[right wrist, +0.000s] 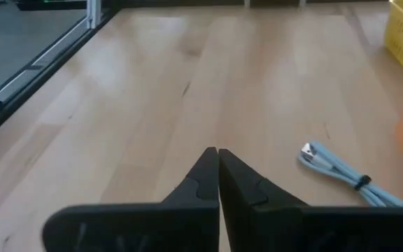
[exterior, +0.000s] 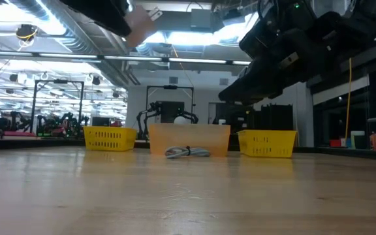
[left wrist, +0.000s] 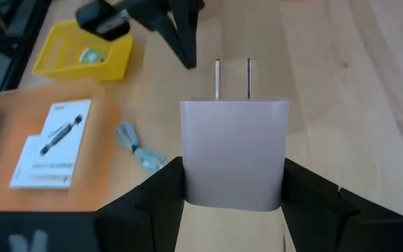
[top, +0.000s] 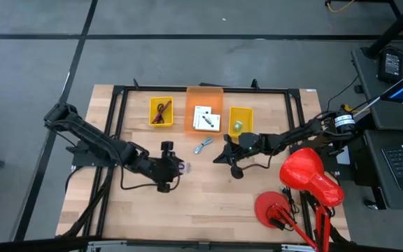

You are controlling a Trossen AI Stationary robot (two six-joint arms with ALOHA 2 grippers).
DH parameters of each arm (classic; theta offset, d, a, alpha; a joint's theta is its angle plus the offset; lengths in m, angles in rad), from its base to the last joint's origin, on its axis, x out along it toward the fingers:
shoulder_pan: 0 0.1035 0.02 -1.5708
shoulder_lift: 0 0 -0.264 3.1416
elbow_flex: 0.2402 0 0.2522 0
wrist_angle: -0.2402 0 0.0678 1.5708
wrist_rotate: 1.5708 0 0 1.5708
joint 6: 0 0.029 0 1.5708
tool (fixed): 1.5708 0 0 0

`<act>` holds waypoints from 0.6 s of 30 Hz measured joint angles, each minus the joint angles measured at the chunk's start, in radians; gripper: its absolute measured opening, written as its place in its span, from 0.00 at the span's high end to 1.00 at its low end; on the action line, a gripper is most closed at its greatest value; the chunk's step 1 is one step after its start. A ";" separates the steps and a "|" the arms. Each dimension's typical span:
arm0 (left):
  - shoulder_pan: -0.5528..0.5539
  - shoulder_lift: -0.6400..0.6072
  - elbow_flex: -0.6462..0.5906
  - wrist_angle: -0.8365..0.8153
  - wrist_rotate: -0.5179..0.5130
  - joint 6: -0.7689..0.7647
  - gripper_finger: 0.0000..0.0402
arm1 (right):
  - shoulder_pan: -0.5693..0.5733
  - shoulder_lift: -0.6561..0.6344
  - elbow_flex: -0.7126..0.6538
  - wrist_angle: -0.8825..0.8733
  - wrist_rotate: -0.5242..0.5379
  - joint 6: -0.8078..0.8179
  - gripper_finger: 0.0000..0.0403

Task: Pick and place items into bin
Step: Put the pink charger adapter into the right yellow bin

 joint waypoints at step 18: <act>0.142 -0.054 -0.346 0.772 0.187 0.281 0.52 | 0.060 0.000 0.000 0.033 0.042 -0.001 1.00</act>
